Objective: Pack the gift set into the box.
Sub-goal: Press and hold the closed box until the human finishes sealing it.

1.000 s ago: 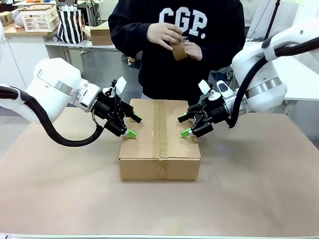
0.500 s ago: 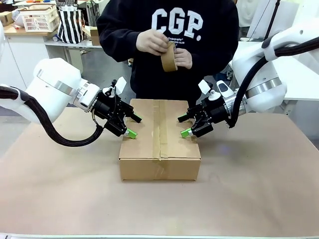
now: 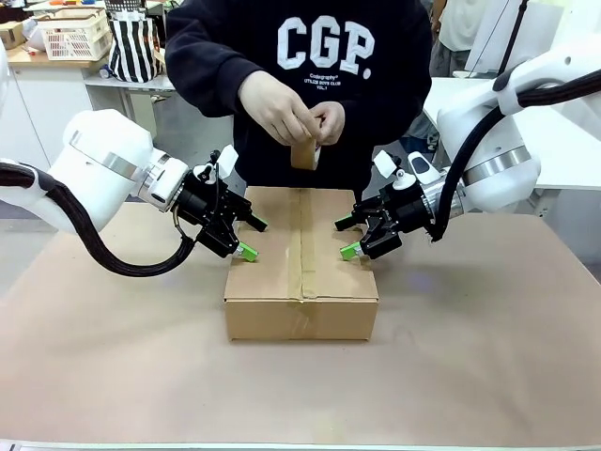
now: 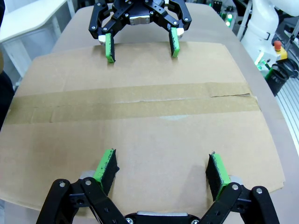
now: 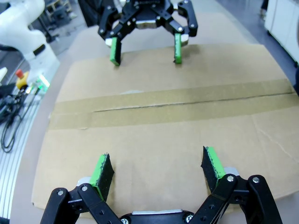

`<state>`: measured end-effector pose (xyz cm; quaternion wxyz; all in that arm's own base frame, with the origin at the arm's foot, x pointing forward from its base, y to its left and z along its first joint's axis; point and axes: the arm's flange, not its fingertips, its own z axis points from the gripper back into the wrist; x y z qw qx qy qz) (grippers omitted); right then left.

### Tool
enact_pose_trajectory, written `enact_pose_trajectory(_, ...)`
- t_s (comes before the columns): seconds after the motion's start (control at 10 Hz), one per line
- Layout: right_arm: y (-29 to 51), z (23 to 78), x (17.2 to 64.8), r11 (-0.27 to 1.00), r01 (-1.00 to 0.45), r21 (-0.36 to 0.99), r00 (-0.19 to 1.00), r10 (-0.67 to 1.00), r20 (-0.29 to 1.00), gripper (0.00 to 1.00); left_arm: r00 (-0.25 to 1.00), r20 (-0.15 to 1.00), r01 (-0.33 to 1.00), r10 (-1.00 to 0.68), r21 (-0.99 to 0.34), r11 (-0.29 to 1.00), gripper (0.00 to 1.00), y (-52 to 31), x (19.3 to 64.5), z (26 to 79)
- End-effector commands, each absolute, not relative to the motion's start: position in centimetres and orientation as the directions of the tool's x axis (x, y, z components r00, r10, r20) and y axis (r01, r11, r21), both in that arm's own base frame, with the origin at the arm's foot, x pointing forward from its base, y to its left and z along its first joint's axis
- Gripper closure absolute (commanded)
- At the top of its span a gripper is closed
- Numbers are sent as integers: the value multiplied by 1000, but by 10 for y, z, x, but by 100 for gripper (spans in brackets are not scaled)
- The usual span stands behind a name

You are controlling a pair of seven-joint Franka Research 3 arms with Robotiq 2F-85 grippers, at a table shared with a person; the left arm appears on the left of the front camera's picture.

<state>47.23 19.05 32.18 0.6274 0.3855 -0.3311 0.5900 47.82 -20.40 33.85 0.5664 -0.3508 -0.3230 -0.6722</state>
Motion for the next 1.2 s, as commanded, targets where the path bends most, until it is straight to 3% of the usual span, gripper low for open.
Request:
enact_pose_trajectory(0.0,191,319,472,9,-996,93,86,490,868,0,-111,842,988,-529,37,-148,0,-203,478,335)
enact_pose_trajectory(1.1,191,319,472,9,-996,93,86,490,868,0,-111,842,988,-529,37,-148,0,-203,478,335)
